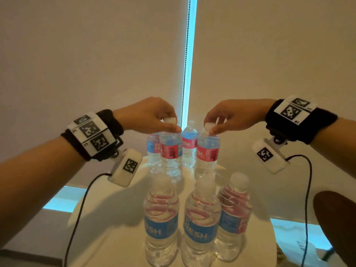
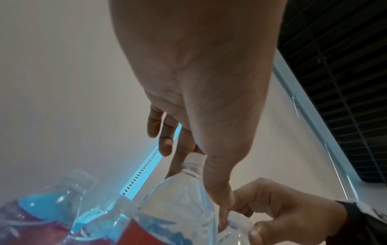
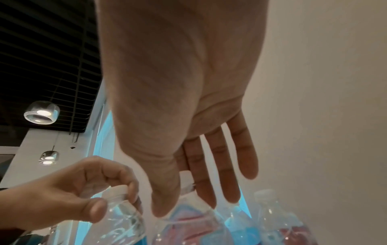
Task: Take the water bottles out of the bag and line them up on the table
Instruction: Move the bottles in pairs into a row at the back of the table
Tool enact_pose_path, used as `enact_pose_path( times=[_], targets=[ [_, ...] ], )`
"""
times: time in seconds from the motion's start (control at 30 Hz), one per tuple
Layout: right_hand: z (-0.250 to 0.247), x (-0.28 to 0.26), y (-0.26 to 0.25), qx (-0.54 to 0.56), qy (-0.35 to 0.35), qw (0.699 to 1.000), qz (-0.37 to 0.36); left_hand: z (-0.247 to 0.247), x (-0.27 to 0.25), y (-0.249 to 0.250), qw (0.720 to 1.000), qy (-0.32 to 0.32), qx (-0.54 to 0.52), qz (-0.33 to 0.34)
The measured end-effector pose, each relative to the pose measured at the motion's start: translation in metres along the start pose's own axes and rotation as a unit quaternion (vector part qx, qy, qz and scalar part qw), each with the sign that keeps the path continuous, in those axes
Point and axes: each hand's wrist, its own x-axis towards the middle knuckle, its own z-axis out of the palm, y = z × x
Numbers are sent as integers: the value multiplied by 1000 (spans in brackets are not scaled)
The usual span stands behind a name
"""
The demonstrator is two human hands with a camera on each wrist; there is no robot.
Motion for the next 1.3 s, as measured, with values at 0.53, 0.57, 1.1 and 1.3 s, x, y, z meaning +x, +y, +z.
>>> enact_pose_path(
  times=[0.53, 0.57, 1.1, 1.3],
  targets=[
    [37, 23, 34, -54, 38, 993, 102, 79, 83, -10, 996, -2, 88, -18],
    [39, 25, 36, -52, 36, 993, 104, 80, 85, -10, 996, -3, 88, -19],
    [53, 32, 59, 86, 56, 985, 141, 87, 92, -18, 998, -28, 55, -20],
    [55, 27, 55, 106, 63, 981, 150, 78, 81, -19, 998, -41, -7, -48]
  ],
)
